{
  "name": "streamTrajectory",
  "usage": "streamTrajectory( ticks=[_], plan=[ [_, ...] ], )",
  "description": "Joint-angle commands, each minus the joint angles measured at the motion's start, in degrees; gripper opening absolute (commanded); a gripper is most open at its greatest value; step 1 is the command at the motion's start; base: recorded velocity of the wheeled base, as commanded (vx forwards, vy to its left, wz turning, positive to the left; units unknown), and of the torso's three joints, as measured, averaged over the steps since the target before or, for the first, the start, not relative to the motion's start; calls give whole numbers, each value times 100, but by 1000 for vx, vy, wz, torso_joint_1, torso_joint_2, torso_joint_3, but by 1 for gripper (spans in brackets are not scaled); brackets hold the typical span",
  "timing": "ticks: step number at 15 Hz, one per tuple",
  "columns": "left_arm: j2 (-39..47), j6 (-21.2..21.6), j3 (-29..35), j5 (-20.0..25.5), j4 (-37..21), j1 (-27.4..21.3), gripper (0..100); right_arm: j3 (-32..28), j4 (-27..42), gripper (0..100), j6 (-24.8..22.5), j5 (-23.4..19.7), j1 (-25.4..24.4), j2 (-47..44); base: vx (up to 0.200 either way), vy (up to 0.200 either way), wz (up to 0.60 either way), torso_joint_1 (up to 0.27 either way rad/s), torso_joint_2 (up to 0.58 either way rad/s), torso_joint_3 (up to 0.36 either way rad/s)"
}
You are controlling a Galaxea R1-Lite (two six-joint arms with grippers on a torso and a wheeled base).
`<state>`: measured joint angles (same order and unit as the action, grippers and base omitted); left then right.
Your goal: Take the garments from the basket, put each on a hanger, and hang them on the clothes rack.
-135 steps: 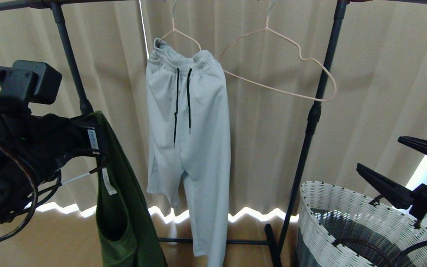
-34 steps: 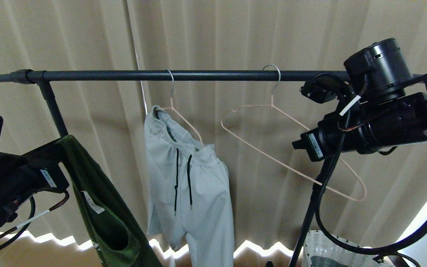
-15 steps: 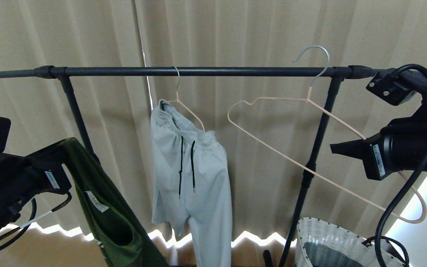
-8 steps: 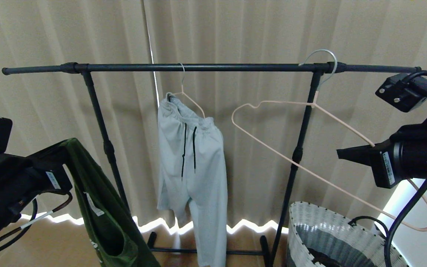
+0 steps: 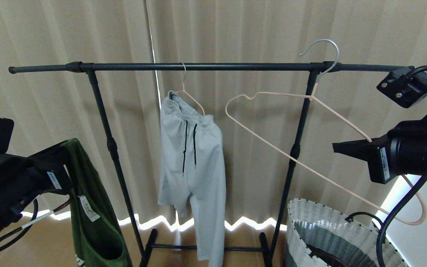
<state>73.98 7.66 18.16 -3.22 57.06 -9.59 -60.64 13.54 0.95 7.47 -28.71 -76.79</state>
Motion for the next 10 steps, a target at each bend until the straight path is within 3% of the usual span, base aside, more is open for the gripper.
streamTrajectory(
  ticks=[1,2,10],
  plan=[
    [11,-1,12,-3,-2,1,0,17,-1,0,2,0,-30,15,0,0,0,0,0,0],
    [11,-1,12,-3,-2,1,0,17,-1,0,2,0,-38,15,0,0,0,0,0,0],
    [2,8,-6,-12,-2,1,0,78,-18,0,10,-9,-38,173,0,200,0,6,4,2]
  ],
)
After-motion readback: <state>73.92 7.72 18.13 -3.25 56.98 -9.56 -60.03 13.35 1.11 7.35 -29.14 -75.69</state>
